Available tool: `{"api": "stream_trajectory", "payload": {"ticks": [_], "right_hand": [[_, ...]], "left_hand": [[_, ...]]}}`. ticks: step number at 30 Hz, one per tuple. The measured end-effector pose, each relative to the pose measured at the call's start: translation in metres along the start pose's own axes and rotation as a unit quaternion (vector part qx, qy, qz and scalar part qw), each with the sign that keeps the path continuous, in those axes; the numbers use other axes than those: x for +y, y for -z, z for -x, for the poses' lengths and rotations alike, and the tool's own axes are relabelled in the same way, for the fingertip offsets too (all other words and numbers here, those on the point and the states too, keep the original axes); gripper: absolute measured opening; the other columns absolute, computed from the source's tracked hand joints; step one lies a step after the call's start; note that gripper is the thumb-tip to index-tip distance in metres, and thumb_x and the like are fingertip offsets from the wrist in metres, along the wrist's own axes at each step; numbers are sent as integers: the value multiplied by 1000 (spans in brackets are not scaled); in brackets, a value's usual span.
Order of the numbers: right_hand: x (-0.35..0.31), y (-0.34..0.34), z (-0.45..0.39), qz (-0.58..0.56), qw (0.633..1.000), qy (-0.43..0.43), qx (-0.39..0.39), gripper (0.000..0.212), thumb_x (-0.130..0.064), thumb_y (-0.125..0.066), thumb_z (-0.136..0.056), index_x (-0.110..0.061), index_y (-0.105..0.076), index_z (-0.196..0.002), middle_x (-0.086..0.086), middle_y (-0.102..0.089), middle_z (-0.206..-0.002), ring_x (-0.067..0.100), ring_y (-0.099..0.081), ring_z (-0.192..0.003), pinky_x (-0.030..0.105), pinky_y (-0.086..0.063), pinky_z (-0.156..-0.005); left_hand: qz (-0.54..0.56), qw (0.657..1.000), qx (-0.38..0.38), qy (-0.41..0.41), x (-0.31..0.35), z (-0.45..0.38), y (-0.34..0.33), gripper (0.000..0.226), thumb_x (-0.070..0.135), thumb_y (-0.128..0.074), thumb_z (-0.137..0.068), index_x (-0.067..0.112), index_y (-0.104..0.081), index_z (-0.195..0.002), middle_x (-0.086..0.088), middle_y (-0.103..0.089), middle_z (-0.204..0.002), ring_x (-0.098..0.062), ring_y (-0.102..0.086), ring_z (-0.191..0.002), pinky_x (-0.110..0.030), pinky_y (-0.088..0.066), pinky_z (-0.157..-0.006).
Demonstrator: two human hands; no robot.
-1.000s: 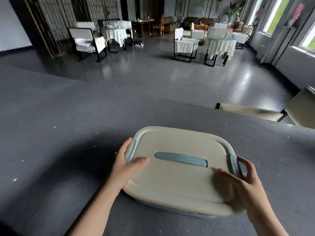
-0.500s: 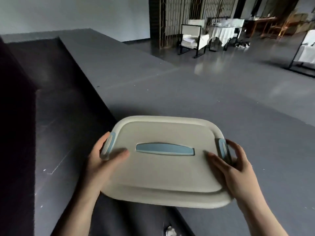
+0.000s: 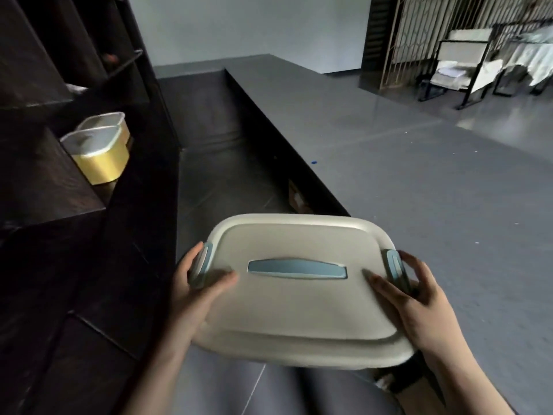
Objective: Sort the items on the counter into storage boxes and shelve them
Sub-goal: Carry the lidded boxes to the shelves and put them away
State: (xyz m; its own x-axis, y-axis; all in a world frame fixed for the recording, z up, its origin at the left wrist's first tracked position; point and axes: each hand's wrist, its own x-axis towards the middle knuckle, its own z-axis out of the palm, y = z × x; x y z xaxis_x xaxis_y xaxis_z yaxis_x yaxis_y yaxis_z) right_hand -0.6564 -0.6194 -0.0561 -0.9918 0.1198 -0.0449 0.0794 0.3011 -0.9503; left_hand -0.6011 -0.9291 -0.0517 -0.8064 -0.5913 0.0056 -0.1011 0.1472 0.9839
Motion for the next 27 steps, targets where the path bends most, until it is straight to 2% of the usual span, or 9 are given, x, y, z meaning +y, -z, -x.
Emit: {"api": "stream_trajectory", "payload": {"ticks": [2,5,8,10,13,16,19,22,27], "right_hand": [[-5,-19,-20,15,1000,0,3,64,-69,-72,-56,-59,-48,-115,-18,-69,-92,5,-65,-87,35,-49,-73],[-6,-38,-59,40,999,4,-2,57,-50,-79,-70,-57,-48,-117,-10,-69,-100,16,-65,-93,40,-51,-81],[-8,-55,-117,58,998,8,-22,53,-36,-78,-75,-56,-50,-115,-6,-70,-96,20,-66,-90,41,-51,-81],[-12,-68,-158,61,997,19,-39,51,-32,-78,-75,-55,-52,-113,-5,-71,-93,20,-66,-86,39,-51,-76],[-31,-96,-224,70,995,34,-63,52,-39,-76,-75,-54,-49,-118,-7,-68,-89,21,-65,-83,38,-50,-73],[-53,-124,-281,87,990,62,-94,55,-44,-73,-77,-53,-44,-123,-4,-68,-92,23,-64,-83,39,-51,-73],[-75,-158,-330,109,983,84,-125,60,-46,-71,-79,-52,-40,-130,-3,-65,-101,27,-62,-92,37,-47,-76],[-92,-197,-366,127,975,98,-157,65,-50,-70,-78,-51,-37,-135,-5,-59,-105,29,-61,-97,35,-44,-77],[-110,-283,-424,139,965,127,-182,74,-60,-66,-71,-47,-37,-138,-10,-53,-100,16,-52,-83,30,-41,-71]], "left_hand": [[-3,1000,-7,15,-7,-26,4,84,37,-91,-51,48,-51,-124,23,-60,-103,0,-61,-94,-28,-51,-82],[-19,1000,2,22,-20,-69,-3,88,56,-86,-38,57,-50,-119,24,-61,-107,-9,-62,-103,-42,-50,-95],[-28,999,15,23,-29,-112,-23,95,68,-84,-33,60,-47,-120,31,-62,-103,-5,-62,-104,-42,-50,-95],[-36,999,26,27,-31,-137,-34,97,73,-81,-33,61,-44,-122,28,-62,-108,-6,-61,-106,-41,-50,-96],[-51,997,56,24,-22,-185,-47,94,75,-78,-36,60,-42,-121,20,-57,-123,-8,-57,-112,-42,-47,-100],[-51,995,83,14,-7,-230,-54,86,70,-79,-39,64,-43,-117,17,-57,-123,-8,-56,-113,-42,-46,-101],[-51,991,125,7,-3,-268,-58,90,68,-77,-41,58,-41,-123,17,-56,-125,-8,-55,-113,-41,-45,-101],[-54,985,161,34,-9,-301,-53,91,68,-76,-40,59,-41,-123,16,-53,-127,-12,-55,-113,-42,-47,-99],[-42,976,203,65,-32,-379,-33,92,67,-77,-35,60,-41,-120,14,-54,-128,-15,-56,-112,-45,-47,-97]]}}
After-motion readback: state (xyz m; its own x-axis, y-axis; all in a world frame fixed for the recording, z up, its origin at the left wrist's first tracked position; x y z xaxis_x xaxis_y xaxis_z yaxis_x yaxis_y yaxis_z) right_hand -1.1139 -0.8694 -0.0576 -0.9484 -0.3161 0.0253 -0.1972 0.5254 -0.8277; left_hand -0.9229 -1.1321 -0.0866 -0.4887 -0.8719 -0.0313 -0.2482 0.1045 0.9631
